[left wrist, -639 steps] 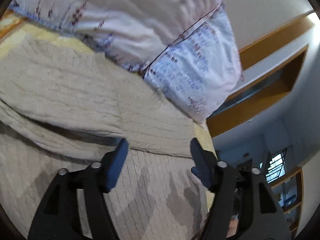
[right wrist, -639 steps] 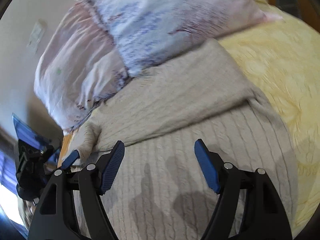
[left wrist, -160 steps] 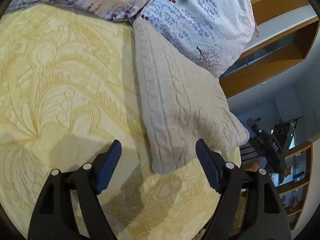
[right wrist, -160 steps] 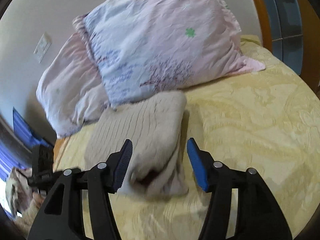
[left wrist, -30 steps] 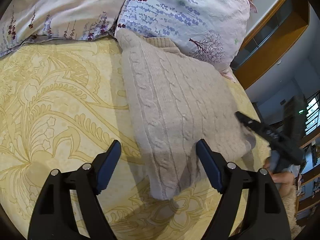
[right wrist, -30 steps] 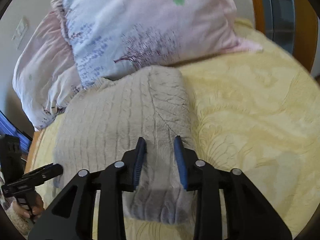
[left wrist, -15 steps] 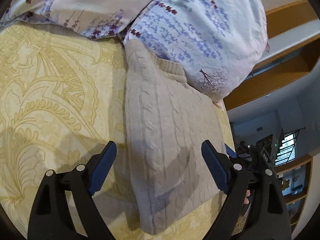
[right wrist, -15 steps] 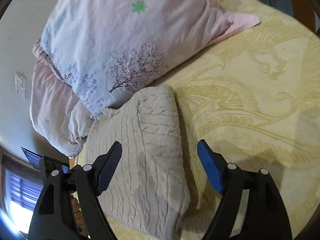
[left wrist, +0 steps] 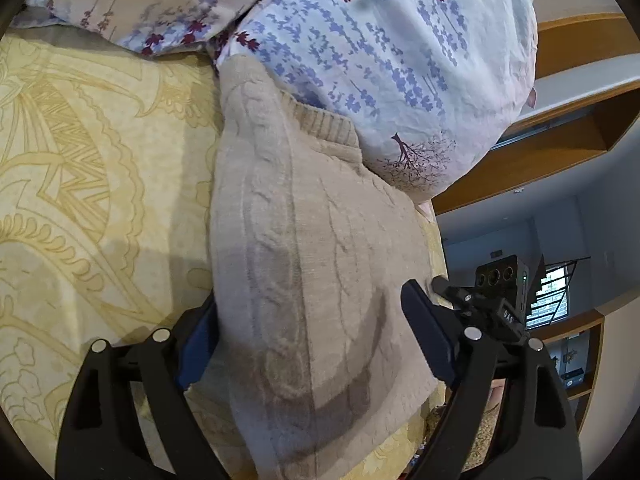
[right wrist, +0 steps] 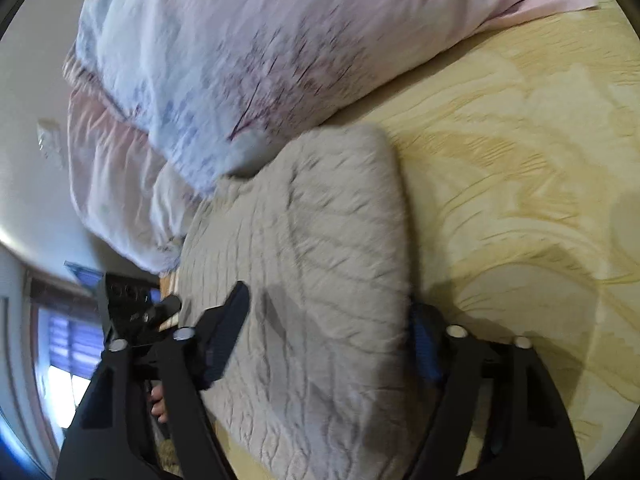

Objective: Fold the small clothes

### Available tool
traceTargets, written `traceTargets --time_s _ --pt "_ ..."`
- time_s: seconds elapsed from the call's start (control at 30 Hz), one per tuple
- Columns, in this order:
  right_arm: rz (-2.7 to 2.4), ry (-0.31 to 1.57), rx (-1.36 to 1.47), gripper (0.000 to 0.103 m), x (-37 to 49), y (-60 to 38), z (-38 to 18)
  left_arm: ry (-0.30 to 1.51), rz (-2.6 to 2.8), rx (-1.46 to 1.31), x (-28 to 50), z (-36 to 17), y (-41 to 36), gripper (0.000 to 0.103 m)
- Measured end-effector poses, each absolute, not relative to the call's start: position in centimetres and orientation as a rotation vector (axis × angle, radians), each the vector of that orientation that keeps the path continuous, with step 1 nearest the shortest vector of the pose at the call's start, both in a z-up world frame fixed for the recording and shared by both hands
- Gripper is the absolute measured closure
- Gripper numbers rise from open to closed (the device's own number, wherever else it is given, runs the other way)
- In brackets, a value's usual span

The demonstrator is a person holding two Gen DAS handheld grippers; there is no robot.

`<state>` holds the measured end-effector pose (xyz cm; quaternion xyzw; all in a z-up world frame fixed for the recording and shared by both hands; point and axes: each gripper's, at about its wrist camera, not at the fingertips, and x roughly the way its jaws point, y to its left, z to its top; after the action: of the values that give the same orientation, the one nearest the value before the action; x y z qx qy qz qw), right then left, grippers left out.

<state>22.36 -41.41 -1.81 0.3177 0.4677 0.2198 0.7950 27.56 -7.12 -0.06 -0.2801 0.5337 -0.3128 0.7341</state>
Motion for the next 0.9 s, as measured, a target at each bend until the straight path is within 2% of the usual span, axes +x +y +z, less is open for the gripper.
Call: traceTargets --time_s 0.13,0.17,0.23,0.27,0.37,0.47,0.9 --pt "0.524 0.998 0.662 0.036 22.4 -40.7 -1.9 1.176 -0.679 -0.626 27.5 -0.3 -6.9 0.034" --pt "0.530 0.996 0.664 0.040 22.3 -40.7 -2.0 1.180 -0.679 -0.633 27.5 -0.4 -6.8 0.037" --pt "0.547 1.006 0.690 0.057 22.2 -40.6 -2.6 1.180 -0.680 -0.647 27.4 -0.5 -6.5 0.041" --pt "0.575 1.006 0.729 0.061 22.0 -40.5 -3.0 1.176 -0.683 -0.653 27.4 -0.4 -6.4 0.046" --pt "0.599 0.976 0.770 0.065 21.3 -40.4 -2.9 1.161 -0.699 -0.657 26.9 -0.1 -5.9 0.061" --pt "0.610 0.944 0.762 0.068 20.5 -39.5 -1.9 1.150 -0.726 -0.670 26.4 0.6 -5.0 0.064" --pt "0.664 0.775 0.451 0.072 19.4 -28.2 3.3 1.040 -0.656 -0.637 23.9 4.6 5.6 0.064"
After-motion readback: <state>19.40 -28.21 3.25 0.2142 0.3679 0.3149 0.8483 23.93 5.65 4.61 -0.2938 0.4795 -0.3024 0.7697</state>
